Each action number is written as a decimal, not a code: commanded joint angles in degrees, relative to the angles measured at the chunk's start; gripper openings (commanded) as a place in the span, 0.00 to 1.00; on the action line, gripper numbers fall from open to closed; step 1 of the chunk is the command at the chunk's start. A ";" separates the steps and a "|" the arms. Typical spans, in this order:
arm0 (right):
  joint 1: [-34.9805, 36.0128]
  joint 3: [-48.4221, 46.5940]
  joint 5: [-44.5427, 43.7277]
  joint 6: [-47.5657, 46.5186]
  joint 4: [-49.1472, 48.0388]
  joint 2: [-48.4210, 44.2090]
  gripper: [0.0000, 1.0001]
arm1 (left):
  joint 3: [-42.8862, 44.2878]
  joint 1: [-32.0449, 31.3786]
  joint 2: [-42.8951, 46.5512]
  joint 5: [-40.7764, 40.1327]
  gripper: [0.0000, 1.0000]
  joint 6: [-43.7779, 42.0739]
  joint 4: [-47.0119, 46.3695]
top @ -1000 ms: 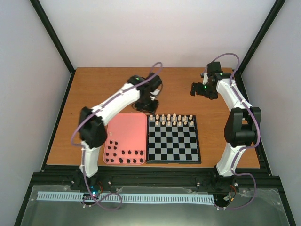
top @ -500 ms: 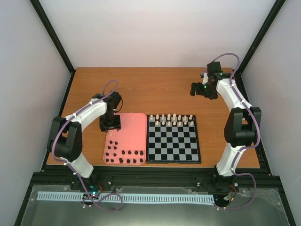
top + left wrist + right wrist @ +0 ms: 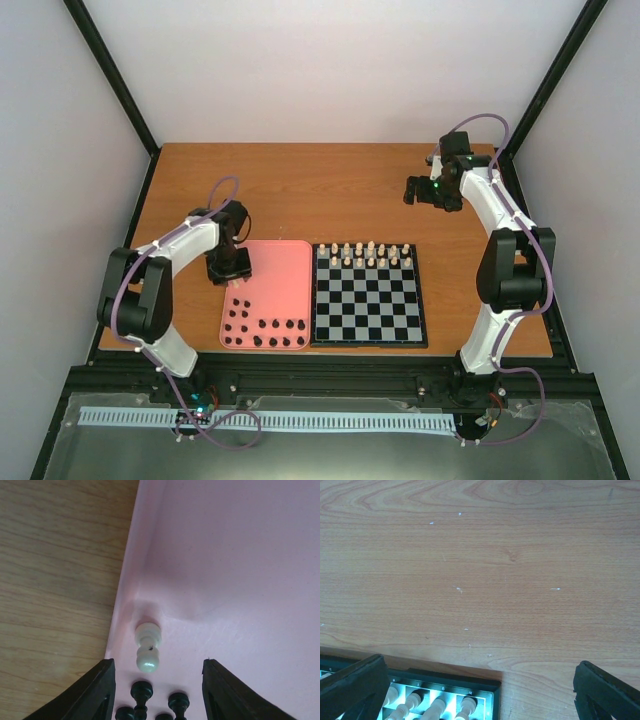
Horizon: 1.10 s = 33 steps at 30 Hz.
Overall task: Set up the chess pieces on the board
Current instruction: Pick up the chess piece from the storage box.
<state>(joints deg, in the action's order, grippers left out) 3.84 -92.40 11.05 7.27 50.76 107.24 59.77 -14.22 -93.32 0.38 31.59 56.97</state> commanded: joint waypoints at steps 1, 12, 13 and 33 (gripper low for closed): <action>-0.31 0.45 0.02 -0.55 -0.23 -0.30 1.00 | 0.33 0.66 -1.20 0.98 0.49 0.60 -2.52; -0.32 0.50 -0.47 -0.68 -0.05 -0.26 1.00 | -0.96 1.59 -3.13 1.86 0.38 0.25 -3.59; -0.32 0.48 -0.49 -0.68 -0.07 -0.13 1.00 | -0.97 1.75 -3.34 1.78 0.36 0.18 -3.62; -0.32 0.28 -0.59 -0.59 -0.06 0.29 1.00 | 3.75 1.58 -3.95 3.49 0.01 -3.35 1.35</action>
<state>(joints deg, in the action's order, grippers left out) 3.84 -92.40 10.96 7.27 50.76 107.24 59.88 -12.67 -97.65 2.15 30.20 55.33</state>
